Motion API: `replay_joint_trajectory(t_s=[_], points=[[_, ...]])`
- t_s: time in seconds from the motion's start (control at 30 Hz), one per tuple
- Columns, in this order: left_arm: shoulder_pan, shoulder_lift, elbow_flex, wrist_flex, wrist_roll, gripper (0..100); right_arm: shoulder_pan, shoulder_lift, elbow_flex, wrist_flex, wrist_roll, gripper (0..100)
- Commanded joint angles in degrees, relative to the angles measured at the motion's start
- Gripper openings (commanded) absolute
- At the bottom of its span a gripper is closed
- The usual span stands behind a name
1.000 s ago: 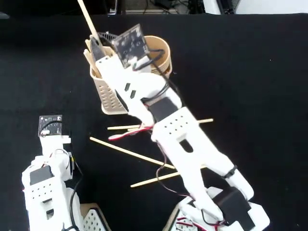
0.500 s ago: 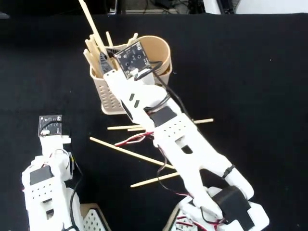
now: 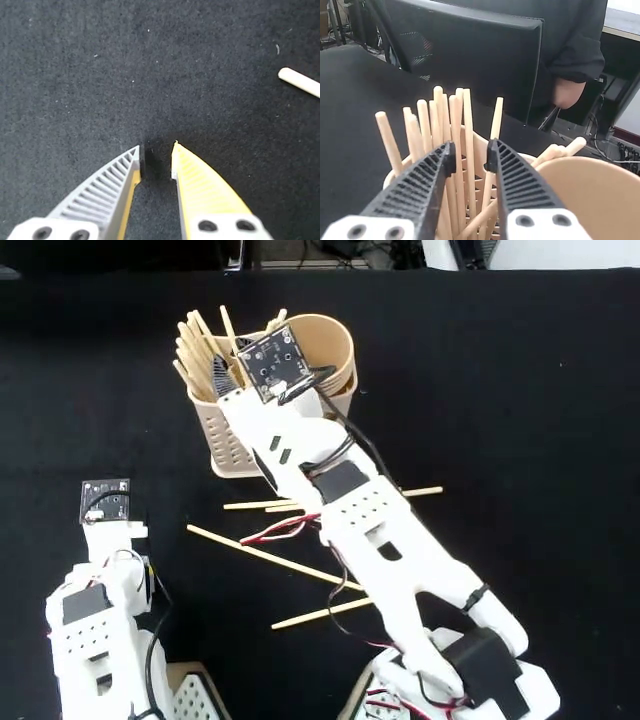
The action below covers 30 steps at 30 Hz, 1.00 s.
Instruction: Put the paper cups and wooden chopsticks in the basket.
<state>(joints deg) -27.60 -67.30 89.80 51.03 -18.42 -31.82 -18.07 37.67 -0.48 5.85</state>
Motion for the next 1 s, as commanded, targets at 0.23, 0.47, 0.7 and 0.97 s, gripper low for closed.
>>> replay_joint_trajectory(t_s=[0.23,0.47,0.7,0.97], points=[[-0.6,0.1,0.1,-1.1,-0.3,12,-2.5,-28.5,-1.7,38.8,4.9,11.4],[-0.6,0.1,0.1,-1.1,-0.3,12,-2.5,-30.7,4.3,65.0,21.1,11.6],[-0.6,0.1,0.1,-1.1,-0.3,12,-2.5,-30.7,23.2,65.8,35.6,11.6],[-0.6,0.1,0.1,-1.1,-0.3,12,-2.0,-30.6,36.2,57.0,38.0,11.6]])
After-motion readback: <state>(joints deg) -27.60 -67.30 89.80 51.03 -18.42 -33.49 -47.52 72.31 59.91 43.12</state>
